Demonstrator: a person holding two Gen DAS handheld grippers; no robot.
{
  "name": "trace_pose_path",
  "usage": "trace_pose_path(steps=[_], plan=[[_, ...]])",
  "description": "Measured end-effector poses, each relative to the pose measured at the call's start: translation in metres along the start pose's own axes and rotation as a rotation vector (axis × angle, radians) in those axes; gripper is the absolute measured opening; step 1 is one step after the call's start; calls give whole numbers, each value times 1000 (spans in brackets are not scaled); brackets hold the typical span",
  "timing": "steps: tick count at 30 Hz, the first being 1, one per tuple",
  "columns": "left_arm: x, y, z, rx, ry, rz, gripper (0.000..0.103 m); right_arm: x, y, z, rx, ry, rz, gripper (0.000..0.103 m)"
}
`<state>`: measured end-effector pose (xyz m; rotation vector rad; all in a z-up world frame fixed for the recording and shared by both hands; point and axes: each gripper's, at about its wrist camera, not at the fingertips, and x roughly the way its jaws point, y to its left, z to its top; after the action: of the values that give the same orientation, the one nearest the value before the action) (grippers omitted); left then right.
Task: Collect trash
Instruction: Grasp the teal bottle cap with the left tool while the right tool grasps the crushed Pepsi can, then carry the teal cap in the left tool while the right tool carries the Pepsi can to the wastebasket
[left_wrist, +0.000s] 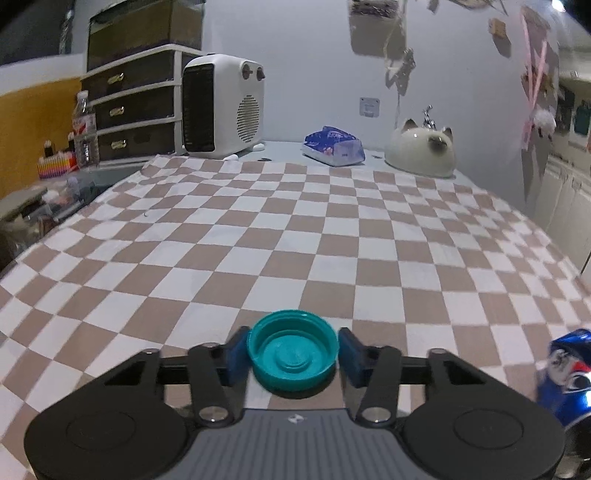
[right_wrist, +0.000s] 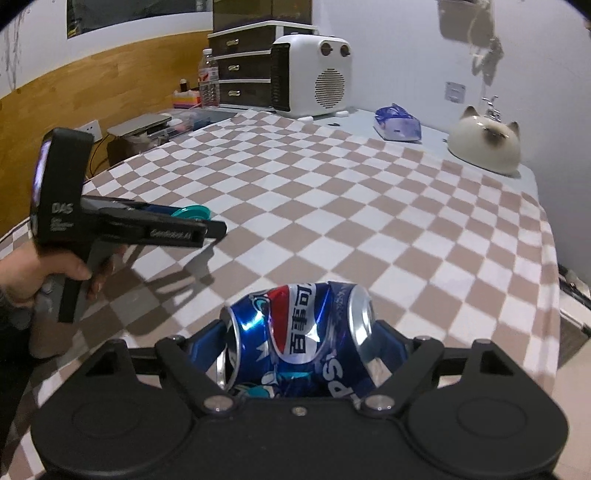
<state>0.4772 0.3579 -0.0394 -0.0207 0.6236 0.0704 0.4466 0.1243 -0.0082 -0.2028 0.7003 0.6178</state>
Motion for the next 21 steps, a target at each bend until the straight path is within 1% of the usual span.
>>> trace_pose_path(steps=[5, 11, 13, 14, 21], plan=[[-7, -7, -5, 45, 4, -6, 50, -18, 4, -14, 30, 0, -32, 83], [-26, -14, -16, 46, 20, -16, 50, -30, 3, -24, 86, -10, -69, 80], [-37, -18, -21, 46, 12, -13, 50, -35, 3, -26, 105, -12, -81, 78], [-42, -21, -23, 44, 4, -11, 50, -38, 2, -28, 119, -14, -89, 75], [-94, -38, -39, 30, -35, -36, 50, -63, -3, -43, 179, -32, -120, 71]])
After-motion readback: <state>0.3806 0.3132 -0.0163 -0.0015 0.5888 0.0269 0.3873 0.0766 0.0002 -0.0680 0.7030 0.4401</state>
